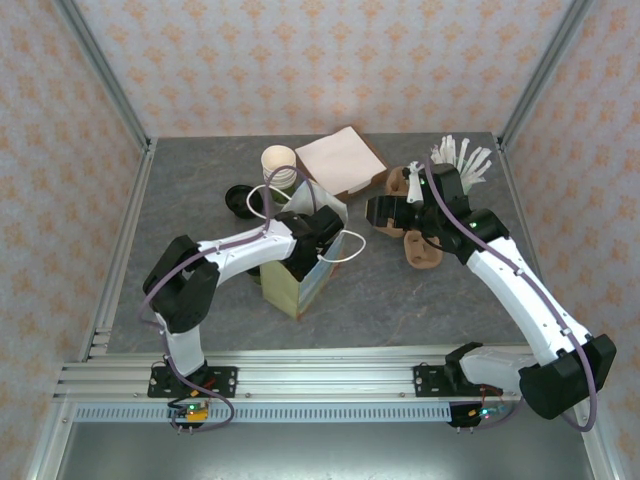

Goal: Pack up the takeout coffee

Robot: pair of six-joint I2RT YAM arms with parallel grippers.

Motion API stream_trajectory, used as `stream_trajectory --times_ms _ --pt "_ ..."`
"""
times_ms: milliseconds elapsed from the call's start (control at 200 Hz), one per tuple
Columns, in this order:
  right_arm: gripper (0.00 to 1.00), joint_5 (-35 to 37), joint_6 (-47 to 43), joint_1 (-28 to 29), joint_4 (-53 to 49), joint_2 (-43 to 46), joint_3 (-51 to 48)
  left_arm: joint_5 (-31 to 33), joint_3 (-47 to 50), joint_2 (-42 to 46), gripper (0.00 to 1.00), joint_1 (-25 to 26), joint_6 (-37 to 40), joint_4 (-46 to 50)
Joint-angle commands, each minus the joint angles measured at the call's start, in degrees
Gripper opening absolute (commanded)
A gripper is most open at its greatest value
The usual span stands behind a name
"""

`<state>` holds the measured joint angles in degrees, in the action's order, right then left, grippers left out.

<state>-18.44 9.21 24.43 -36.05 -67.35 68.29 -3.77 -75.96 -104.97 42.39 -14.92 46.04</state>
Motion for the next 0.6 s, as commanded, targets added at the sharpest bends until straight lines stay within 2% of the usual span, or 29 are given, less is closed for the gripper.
stream_trajectory --times_ms 0,315,596 --pt "0.92 -0.2 0.5 0.0 -0.5 -0.1 0.7 0.9 1.1 -3.0 0.37 0.5 0.0 -0.6" --pt "0.92 -0.1 0.5 0.0 -0.7 -0.1 0.7 0.7 0.4 -4.1 0.37 0.5 0.1 -0.5" --pt "0.92 0.0 0.6 0.0 -0.9 -0.1 1.0 0.9 -2.3 0.7 0.39 1.3 -0.8 2.2"
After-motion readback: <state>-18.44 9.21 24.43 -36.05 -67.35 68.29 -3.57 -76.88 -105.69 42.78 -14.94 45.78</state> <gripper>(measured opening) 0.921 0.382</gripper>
